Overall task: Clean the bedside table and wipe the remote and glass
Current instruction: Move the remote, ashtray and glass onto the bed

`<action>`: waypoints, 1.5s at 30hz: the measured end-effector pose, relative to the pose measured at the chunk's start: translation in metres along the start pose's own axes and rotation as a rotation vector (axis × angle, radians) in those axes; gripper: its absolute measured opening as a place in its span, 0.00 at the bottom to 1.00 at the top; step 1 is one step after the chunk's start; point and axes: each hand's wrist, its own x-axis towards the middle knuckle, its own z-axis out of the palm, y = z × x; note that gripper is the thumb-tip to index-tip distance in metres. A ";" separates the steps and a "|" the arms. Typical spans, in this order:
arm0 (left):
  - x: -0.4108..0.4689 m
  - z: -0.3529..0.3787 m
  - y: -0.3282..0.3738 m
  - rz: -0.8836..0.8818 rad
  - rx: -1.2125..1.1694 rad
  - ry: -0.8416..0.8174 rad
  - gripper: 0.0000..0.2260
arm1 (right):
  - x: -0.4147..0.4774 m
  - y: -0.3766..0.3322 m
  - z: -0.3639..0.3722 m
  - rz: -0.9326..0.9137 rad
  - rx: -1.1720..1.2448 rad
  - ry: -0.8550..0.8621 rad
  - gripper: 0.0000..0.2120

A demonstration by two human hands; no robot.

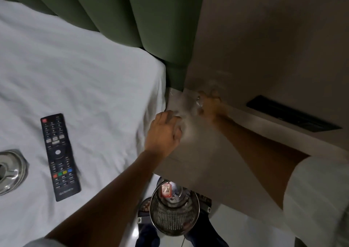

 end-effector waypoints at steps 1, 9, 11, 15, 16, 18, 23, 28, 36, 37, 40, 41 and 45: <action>0.001 0.002 0.001 -0.061 -0.076 -0.029 0.14 | -0.007 0.003 0.001 0.016 0.054 0.007 0.30; 0.031 -0.033 0.026 -0.373 -0.557 0.044 0.20 | -0.095 -0.031 -0.020 -0.081 0.566 0.594 0.27; 0.038 -0.049 0.025 -0.411 -0.660 0.102 0.21 | -0.097 -0.055 -0.026 -0.103 0.627 0.603 0.28; 0.031 -0.096 -0.021 -0.511 -0.662 0.316 0.22 | -0.098 -0.121 -0.026 -0.259 0.681 0.500 0.25; 0.025 -0.107 -0.037 -0.507 -0.647 0.372 0.22 | -0.095 -0.139 -0.024 -0.268 0.654 0.449 0.24; 0.007 -0.128 -0.074 -0.481 -0.608 0.445 0.23 | -0.090 -0.177 -0.016 -0.273 0.574 0.352 0.23; -0.028 -0.156 -0.144 -0.412 -0.432 0.446 0.21 | -0.080 -0.251 0.010 -0.411 0.473 0.254 0.22; -0.049 -0.162 -0.176 -0.497 -0.146 0.149 0.26 | -0.078 -0.283 0.030 -0.493 0.079 0.317 0.18; -0.062 -0.155 -0.158 -0.226 0.243 0.201 0.28 | -0.109 -0.227 0.037 -0.305 0.050 0.431 0.24; -0.061 -0.150 -0.149 -0.160 0.275 0.189 0.27 | -0.116 -0.214 0.037 -0.252 0.058 0.423 0.24; -0.059 -0.132 -0.119 0.031 0.325 0.146 0.24 | -0.134 -0.173 0.038 -0.098 0.078 0.403 0.23; -0.058 -0.125 -0.108 0.080 0.330 0.135 0.23 | -0.141 -0.158 0.038 -0.064 0.088 0.404 0.23; -0.053 -0.085 -0.046 0.254 0.336 0.027 0.23 | -0.178 -0.079 0.039 0.053 0.071 0.400 0.23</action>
